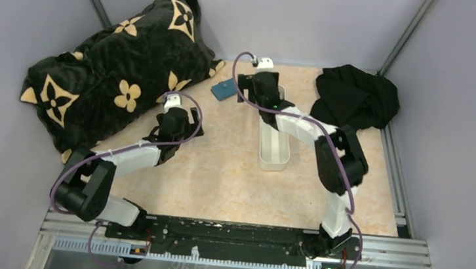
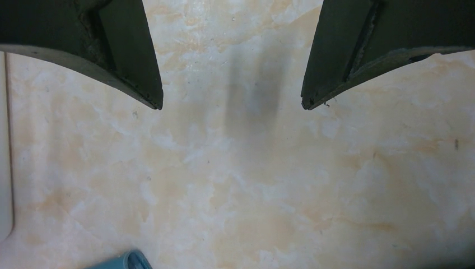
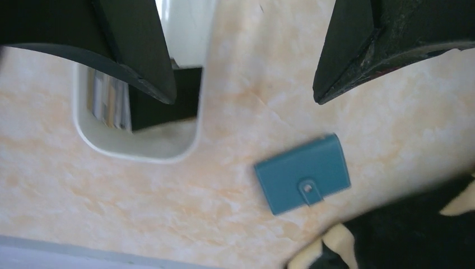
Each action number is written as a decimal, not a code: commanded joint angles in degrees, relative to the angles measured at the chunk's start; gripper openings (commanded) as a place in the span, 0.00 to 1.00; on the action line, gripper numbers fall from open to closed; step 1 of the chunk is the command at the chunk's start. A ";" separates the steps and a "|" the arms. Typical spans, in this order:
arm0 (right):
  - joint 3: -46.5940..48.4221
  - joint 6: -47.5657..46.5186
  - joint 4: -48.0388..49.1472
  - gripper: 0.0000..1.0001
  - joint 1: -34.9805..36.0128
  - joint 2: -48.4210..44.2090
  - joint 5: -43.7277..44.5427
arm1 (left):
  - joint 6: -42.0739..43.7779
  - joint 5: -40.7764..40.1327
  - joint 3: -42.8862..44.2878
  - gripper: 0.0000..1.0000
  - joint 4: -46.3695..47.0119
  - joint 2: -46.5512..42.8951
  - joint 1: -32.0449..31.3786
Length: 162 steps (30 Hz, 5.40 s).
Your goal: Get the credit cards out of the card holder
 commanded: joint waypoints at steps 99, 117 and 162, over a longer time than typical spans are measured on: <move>-22.91 13.40 -6.76 0.23 -18.69 -21.14 0.75 | 5.34 16.62 16.18 0.99 0.02 14.26 -13.72; -5.97 7.13 -3.08 0.46 -3.18 -7.24 -13.52 | -6.35 16.77 5.74 0.93 -1.10 4.96 -1.38; 4.70 3.26 -9.66 0.00 10.76 8.45 -7.46 | 5.23 15.18 -4.94 0.99 9.53 -2.71 0.58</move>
